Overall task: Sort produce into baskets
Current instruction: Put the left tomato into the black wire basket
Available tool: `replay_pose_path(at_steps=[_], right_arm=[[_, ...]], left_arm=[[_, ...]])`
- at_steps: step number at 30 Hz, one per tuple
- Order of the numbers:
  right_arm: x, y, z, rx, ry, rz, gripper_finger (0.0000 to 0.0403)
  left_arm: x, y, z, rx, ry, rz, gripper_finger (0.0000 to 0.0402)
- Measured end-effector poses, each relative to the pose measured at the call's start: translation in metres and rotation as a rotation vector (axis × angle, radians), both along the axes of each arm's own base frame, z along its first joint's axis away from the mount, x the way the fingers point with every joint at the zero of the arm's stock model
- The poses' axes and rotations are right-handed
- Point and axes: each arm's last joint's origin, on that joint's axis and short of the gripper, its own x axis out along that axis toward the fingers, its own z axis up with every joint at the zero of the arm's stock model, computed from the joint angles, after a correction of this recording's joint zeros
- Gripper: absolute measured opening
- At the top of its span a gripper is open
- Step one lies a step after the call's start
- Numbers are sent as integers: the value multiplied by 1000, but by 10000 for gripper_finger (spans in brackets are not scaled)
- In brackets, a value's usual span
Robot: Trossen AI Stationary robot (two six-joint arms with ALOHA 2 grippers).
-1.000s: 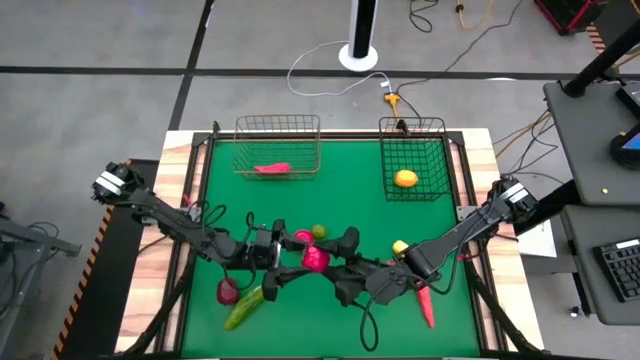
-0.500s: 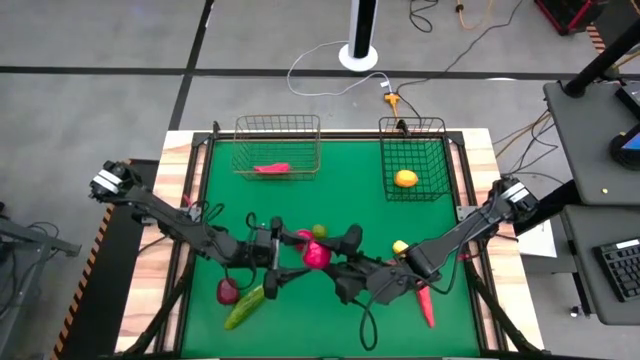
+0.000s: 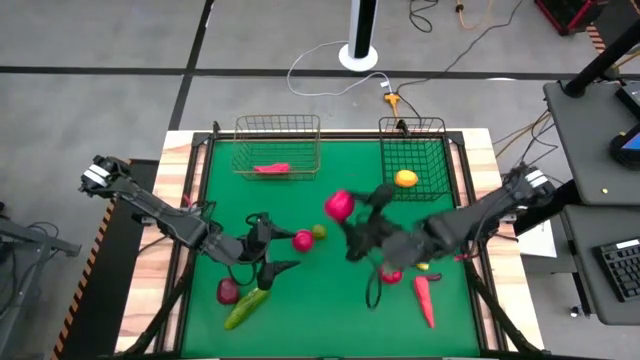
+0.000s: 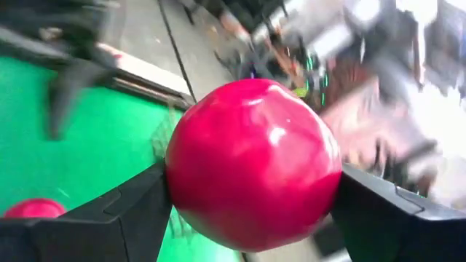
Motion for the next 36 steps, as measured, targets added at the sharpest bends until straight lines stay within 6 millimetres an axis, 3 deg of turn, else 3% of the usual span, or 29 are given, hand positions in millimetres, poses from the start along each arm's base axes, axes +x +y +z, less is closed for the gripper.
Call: replay_pose_path(at_steps=[6, 13, 17, 26, 36], right_arm=[[-43, -84, 11, 369, -112, -311, 308], [-90, -171, -14, 682, 18, -812, 311], [-98, -204, -30, 775, 106, -927, 314], [-101, -250, -66, 779, 174, -973, 315], [-101, -258, -112, 732, 99, -852, 317]], left_arm=[[3, -1, -6, -19, 17, 37, 346], [4, 0, -8, -8, 10, 84, 346], [4, 0, -7, -9, 7, 91, 346], [3, 1, -7, -9, -7, 139, 346], [2, 0, -8, -33, 8, 145, 346]])
